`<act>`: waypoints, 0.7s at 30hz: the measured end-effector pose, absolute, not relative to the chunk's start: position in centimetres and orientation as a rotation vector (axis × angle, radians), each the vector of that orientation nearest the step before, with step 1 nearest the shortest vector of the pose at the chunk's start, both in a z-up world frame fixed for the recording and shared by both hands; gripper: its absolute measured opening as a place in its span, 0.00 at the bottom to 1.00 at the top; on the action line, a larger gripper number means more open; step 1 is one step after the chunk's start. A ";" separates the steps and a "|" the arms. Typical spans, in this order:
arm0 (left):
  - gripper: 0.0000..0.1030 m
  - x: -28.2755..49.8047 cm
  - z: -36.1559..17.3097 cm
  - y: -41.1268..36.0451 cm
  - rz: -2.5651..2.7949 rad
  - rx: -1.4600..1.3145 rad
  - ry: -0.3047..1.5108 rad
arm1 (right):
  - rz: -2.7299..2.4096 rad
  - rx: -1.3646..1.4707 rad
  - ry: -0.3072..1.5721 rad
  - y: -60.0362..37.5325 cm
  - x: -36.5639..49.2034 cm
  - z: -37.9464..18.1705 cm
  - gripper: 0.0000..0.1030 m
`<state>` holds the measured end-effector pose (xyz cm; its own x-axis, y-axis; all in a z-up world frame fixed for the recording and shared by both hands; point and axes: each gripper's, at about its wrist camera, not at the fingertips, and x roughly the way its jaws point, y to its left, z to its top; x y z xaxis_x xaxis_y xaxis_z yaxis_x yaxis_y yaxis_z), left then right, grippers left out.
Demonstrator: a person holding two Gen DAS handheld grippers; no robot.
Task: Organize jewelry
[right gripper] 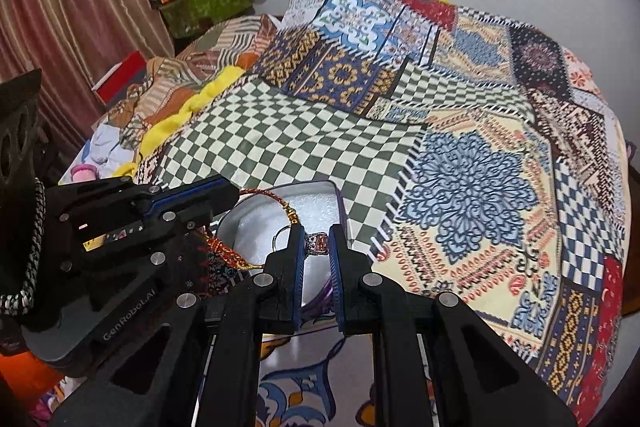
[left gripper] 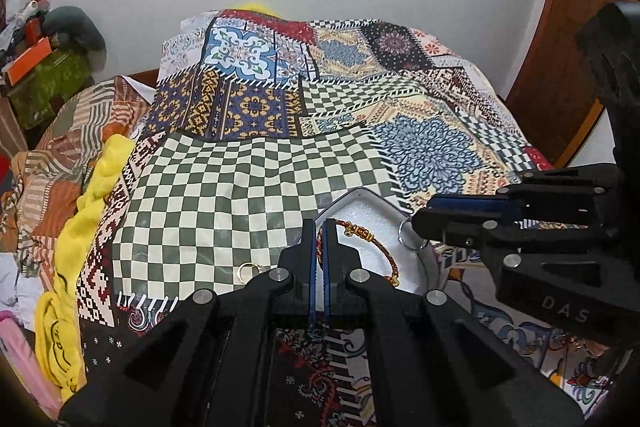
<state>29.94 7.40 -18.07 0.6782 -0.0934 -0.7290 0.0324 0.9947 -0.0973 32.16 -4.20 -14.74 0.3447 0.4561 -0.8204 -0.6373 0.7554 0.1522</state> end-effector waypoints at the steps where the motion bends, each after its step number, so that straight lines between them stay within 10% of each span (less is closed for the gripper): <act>1: 0.01 30.1 -18.2 7.4 -0.070 -0.077 0.827 | 0.720 -0.212 0.999 -4.0 32.3 -15.0 0.11; 21: 0.02 30.5 -19.5 8.0 -0.068 -0.077 0.883 | 0.725 -0.278 1.061 -2.3 32.4 -17.0 0.11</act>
